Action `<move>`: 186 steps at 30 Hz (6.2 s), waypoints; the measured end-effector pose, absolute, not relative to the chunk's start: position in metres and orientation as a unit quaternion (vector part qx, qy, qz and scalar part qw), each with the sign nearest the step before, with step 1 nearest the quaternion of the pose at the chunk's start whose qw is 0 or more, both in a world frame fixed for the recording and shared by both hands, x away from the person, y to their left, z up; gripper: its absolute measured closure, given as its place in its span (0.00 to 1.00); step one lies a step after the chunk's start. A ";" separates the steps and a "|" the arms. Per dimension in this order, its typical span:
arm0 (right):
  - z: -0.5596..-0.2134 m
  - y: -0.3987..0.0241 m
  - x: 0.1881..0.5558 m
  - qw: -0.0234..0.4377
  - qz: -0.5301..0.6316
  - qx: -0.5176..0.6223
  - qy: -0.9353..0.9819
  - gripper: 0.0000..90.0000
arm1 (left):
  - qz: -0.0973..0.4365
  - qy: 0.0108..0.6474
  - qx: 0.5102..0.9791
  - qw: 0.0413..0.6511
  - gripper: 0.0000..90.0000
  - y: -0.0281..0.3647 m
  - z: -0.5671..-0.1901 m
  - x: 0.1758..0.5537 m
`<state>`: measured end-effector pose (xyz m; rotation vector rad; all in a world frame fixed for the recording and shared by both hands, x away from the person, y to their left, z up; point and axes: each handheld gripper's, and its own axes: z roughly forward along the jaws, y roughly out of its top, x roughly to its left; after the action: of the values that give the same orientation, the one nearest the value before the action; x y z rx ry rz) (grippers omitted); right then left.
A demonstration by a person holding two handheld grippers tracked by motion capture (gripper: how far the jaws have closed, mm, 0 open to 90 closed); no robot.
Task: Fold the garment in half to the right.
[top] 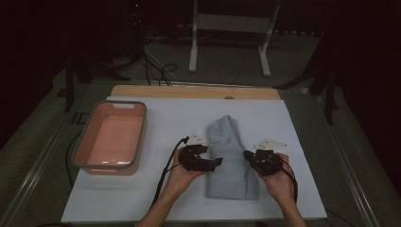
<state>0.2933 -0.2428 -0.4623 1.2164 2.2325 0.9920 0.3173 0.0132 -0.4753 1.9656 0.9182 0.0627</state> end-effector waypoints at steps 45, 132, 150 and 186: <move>-0.484 -0.261 0.297 0.201 0.282 0.500 0.793 0.61 | 0.030 0.352 0.846 0.399 0.67 -0.045 -0.500 0.322; -0.487 -0.254 0.294 0.175 0.270 0.469 0.822 0.93 | -0.039 0.385 0.838 0.385 0.86 -0.006 -0.503 0.313; -0.486 -0.241 0.286 0.146 0.284 0.455 0.831 0.93 | -0.046 0.374 0.843 0.385 0.86 0.015 -0.502 0.307; -0.478 -0.216 0.273 0.181 0.309 0.429 0.829 0.70 | -0.038 0.393 0.833 0.387 0.85 0.035 -0.502 0.289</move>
<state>0.2729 -0.2159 -0.4780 1.2113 2.3424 0.8715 0.2886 0.0347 -0.5024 2.1203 0.9994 -0.0968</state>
